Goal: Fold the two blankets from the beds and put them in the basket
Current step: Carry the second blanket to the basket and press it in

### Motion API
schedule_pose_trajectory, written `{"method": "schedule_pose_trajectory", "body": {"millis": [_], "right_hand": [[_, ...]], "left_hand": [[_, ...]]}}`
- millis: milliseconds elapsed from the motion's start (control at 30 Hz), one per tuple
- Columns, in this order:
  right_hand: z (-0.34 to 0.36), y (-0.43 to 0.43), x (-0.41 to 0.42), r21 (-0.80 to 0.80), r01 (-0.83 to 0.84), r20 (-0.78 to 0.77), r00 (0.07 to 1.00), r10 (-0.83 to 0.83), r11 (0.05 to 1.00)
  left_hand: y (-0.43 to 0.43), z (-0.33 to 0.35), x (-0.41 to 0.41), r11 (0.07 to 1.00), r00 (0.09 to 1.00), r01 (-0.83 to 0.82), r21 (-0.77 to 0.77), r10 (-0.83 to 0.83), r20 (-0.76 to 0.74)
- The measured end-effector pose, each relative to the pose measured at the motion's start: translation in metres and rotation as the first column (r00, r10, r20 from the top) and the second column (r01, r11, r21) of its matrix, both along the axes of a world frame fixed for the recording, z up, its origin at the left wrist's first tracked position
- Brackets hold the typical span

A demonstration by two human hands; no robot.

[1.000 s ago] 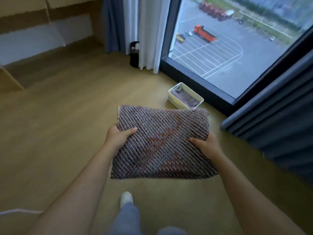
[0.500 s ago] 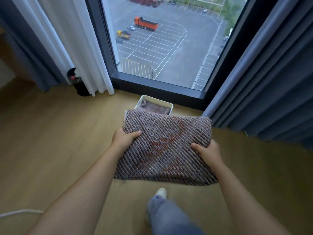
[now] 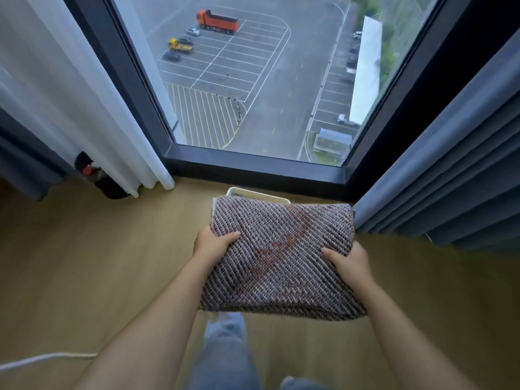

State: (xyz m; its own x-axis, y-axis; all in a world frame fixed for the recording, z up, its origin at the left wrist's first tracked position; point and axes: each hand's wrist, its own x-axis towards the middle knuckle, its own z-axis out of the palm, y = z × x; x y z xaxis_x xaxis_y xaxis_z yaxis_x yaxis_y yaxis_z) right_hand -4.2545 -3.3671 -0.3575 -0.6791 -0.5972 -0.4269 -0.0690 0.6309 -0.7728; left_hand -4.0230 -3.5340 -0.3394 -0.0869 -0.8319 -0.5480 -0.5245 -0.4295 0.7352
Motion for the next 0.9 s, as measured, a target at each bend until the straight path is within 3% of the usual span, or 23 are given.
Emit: {"method": "schedule_pose_trajectory", "body": {"millis": [233, 500, 900], "right_hand": [[-0.036, -0.116, -0.012, 0.127, 0.233, -0.032, 0.972, -0.231, 0.964], [-0.118, -0.2, -0.055, 0.255, 0.331, -0.033, 0.942, -0.334, 0.908], [-0.271, -0.27, -0.156, 0.268, 0.487, -0.267, 0.867, -0.421, 0.832]], "left_hand": [[-0.134, -0.049, -0.055, 0.991, 0.993, 0.113, 0.075, -0.115, 0.019], [-0.238, -0.144, -0.12, 0.956, 0.975, 0.157, 0.249, -0.19, 0.112], [-0.294, -0.33, -0.246, 0.908, 0.976, 0.213, 0.362, -0.213, -0.04]]}}
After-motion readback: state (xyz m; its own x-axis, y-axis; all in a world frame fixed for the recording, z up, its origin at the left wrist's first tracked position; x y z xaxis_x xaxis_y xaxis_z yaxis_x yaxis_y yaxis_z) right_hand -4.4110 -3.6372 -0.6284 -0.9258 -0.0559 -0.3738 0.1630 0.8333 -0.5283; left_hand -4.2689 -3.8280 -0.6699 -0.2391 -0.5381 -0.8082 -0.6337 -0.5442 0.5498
